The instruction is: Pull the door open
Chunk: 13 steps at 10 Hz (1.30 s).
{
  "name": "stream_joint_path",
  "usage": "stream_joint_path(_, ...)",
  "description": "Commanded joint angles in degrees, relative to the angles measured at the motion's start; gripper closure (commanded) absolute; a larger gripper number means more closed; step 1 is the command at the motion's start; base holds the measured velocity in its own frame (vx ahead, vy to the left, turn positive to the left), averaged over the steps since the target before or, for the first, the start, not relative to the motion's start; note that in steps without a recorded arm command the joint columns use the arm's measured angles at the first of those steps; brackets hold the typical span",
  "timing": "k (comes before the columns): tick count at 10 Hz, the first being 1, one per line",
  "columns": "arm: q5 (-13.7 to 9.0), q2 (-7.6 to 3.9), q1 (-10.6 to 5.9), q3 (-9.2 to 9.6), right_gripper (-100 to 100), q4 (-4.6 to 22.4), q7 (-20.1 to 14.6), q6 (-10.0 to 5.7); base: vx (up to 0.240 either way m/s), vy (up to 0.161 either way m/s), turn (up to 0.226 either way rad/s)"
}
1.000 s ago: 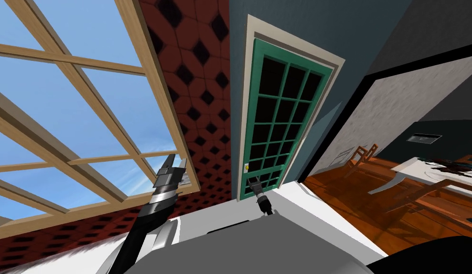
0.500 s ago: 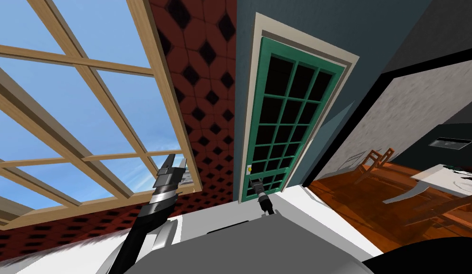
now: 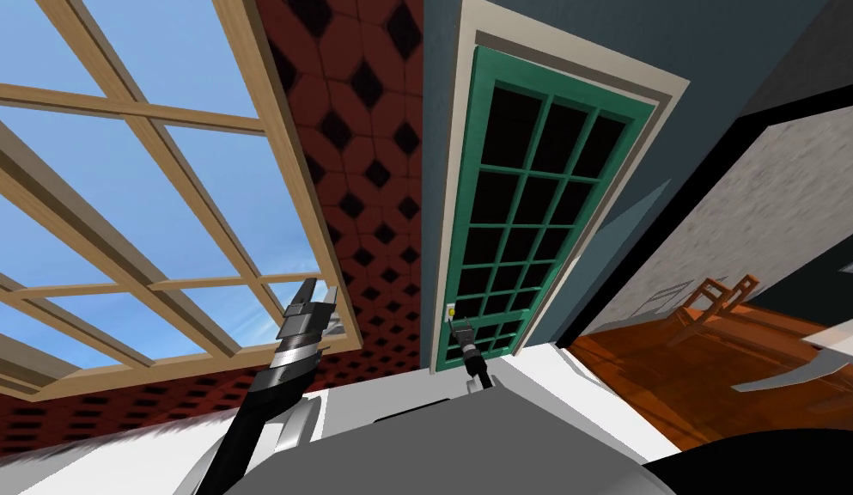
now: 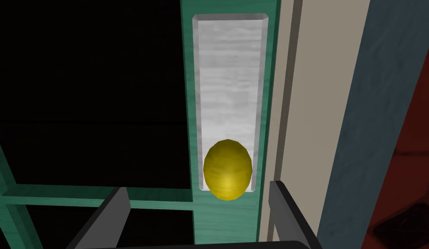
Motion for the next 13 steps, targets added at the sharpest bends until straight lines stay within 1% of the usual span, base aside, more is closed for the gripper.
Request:
stream_joint_path(1,-0.8,0.11,-1.17,0.06,-100,1.8,0.8,-0.55,0.053,-0.079,0.014)
stream_joint_path(2,-1.3,0.56,-1.8,0.3,-100,2.3,1.4,-0.59,0.034,-0.057,0.006)
stream_joint_path(4,-2.2,2.76,-4.14,1.61,-100,3.2,2.7,-0.73,0.082,-0.078,0.037)
stream_joint_path(5,-2.1,2.14,-3.86,1.02,-100,4.3,2.5,-1.54,0.044,-0.031,0.016)
stream_joint_path(6,-2.1,2.14,-3.86,1.02,100,4.3,2.5,-1.54,-0.008,0.007,0.001)
stream_joint_path(11,-2.1,2.14,-3.86,1.02,100,4.3,2.5,-1.54,-0.006,0.009,0.002)
stream_joint_path(13,-2.6,1.59,-3.27,1.07,100,4.3,0.1,-1.43,-0.009,0.002,0.047)
